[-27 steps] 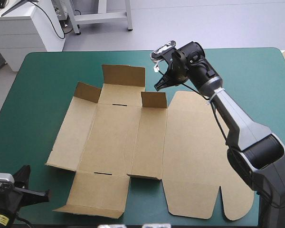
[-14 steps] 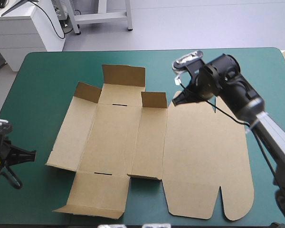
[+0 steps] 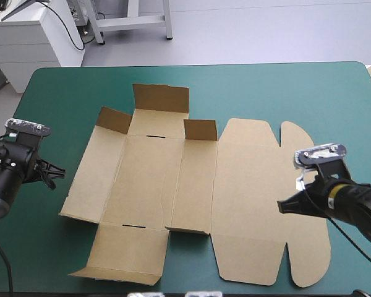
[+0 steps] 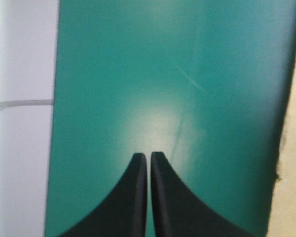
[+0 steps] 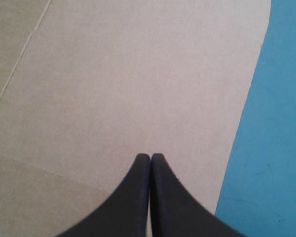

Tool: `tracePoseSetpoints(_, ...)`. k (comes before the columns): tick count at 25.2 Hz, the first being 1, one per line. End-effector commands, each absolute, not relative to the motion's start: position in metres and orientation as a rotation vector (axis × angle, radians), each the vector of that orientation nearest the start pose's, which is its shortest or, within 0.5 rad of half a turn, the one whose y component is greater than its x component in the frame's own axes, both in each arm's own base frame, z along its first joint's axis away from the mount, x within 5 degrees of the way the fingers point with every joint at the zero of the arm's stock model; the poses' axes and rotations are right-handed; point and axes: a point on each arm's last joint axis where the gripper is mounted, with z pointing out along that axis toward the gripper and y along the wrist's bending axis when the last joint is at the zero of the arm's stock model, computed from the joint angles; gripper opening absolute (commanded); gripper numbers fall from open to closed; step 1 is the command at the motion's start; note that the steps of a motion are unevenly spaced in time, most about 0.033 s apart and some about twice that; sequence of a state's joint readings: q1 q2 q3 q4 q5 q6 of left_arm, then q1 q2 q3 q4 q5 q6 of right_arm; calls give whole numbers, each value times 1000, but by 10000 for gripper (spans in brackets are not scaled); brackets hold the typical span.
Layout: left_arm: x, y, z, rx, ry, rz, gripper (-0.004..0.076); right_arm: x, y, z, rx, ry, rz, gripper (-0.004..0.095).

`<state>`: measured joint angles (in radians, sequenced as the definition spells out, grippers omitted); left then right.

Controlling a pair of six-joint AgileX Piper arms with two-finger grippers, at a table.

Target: Fold the box

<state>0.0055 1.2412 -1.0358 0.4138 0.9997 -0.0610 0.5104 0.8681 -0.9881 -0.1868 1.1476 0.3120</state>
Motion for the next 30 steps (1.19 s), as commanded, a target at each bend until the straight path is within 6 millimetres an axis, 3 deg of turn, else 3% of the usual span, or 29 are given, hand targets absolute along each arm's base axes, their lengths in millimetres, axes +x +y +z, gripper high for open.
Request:
tracePoseSetpoints(1, 250, 49, 327, 63, 2650, 309, 16, 108, 40, 371, -221, 2390, 126, -19)
tracePoseSetpoints(5, 262, 73, 310, -24, 2733, -125, 16, 83, 26, 372, -201, 2355, 150, -19)
tracePoseSetpoints(8, 275, 78, 296, -19, 2730, -472, 16, 62, 15, 378, -182, 2293, 192, -19)
tracePoseSetpoints(13, 297, 77, 278, -46, 2711, -684, 16, 38, 3, 370, -168, 2263, 221, -20)
tracePoseSetpoints(20, 305, 76, 270, -28, 2701, -763, 41, 39, 6, 348, -183, 2329, 216, -21)
tracePoseSetpoints(23, 303, 75, 269, -17, 2716, -791, 145, 40, 6, 346, -184, 2334, 213, -21)
tracePoseSetpoints(25, 302, 76, 268, -7, 2731, -774, 330, 40, 6, 346, -184, 2334, 213, -21)
tracePoseSetpoints(27, 301, 78, 267, 5, 2755, -739, 435, 40, 6, 346, -187, 2334, 212, -21)
tracePoseSetpoints(30, 299, 79, 265, -6, 2788, -715, 506, 40, 6, 346, -187, 2334, 212, -21)
